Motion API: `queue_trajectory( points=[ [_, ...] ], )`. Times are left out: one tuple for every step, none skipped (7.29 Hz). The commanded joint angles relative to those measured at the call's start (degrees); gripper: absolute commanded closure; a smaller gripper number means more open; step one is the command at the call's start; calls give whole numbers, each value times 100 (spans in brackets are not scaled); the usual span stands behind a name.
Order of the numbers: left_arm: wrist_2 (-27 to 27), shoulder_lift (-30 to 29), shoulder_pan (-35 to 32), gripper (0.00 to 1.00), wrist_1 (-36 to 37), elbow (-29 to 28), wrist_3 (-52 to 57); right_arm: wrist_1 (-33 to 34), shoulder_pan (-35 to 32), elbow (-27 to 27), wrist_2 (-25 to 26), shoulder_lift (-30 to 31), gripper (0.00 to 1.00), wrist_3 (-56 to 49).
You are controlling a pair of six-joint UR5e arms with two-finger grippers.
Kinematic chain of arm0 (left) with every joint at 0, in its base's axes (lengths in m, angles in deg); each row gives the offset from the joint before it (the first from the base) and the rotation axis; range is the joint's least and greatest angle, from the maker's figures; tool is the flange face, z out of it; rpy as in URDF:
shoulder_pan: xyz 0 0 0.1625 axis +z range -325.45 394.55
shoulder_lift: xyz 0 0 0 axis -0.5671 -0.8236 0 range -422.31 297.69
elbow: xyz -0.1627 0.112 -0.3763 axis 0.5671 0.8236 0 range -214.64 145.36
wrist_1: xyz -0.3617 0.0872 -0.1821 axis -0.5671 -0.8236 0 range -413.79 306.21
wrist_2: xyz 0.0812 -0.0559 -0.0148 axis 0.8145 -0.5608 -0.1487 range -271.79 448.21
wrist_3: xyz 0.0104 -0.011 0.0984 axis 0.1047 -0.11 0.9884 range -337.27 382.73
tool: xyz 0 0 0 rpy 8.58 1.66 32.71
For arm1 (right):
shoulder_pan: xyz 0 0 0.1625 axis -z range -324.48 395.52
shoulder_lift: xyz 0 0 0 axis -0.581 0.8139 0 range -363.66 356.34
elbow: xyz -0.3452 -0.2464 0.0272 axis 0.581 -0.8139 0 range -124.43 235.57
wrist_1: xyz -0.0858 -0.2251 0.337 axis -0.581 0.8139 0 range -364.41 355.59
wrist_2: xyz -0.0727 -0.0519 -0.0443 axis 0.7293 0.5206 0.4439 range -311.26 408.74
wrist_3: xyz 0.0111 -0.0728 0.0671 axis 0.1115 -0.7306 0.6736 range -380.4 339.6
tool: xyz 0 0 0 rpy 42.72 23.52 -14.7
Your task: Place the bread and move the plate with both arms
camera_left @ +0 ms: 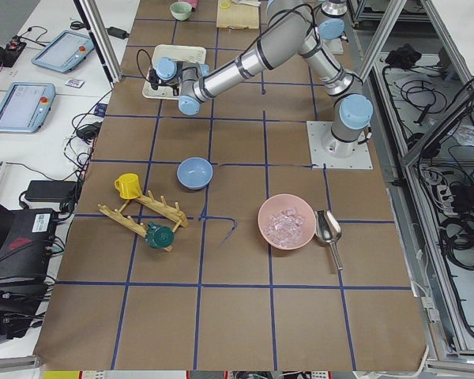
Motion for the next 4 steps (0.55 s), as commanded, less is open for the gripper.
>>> queue_trajectory(
  points=[
    [14,113,-4,1,77,-25,-57,9,-3,-3,3,2,0,5],
    [40,253,-4,0,69,-34,-93,18,-3,6,-15,2,0,-13],
    [145,515,-13,0,-44,-26,-102,18,-3,6,-6,2,0,-13],
    [329,892,-56,0,-463,9,-110,10,-3,6,-6,2,0,-13]
  ],
)
